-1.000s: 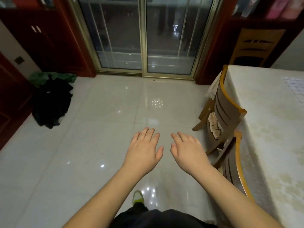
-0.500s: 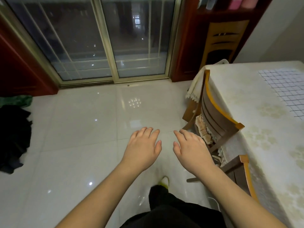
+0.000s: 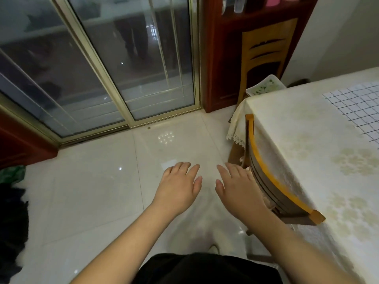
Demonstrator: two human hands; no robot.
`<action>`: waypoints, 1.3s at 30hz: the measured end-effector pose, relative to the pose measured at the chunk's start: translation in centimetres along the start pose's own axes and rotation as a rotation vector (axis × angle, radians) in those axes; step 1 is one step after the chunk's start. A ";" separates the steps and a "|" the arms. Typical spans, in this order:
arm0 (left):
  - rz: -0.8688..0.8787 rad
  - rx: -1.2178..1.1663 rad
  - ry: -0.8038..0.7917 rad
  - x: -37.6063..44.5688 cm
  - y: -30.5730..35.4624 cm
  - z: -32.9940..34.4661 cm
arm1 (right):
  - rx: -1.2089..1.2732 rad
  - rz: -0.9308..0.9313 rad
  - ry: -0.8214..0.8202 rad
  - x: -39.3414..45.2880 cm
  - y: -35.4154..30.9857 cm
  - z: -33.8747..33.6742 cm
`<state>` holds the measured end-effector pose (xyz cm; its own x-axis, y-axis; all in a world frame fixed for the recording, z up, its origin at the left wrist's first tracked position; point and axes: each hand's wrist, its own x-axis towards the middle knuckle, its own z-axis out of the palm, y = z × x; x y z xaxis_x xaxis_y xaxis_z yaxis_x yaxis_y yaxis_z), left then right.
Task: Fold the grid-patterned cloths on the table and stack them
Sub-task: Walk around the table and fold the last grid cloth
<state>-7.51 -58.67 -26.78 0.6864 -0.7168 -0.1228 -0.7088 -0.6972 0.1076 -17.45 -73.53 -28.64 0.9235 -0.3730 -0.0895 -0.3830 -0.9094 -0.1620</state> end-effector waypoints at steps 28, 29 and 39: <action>0.473 -0.030 -0.063 39.4 -12.7 -4.5 | 0.005 0.385 -0.041 35.8 0.6 -1.9; 0.488 -0.038 -0.048 40.8 -12.4 -4.3 | 0.007 0.406 -0.044 36.7 1.3 -2.1; 0.662 0.045 -0.130 55.4 -3.8 -4.6 | 0.104 0.638 -0.022 44.0 11.8 -2.9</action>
<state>33.97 -95.74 -29.45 0.0822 -0.9831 -0.1633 -0.9811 -0.1086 0.1602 18.70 -101.20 -31.65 0.5136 -0.8295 -0.2193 -0.8575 -0.4873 -0.1651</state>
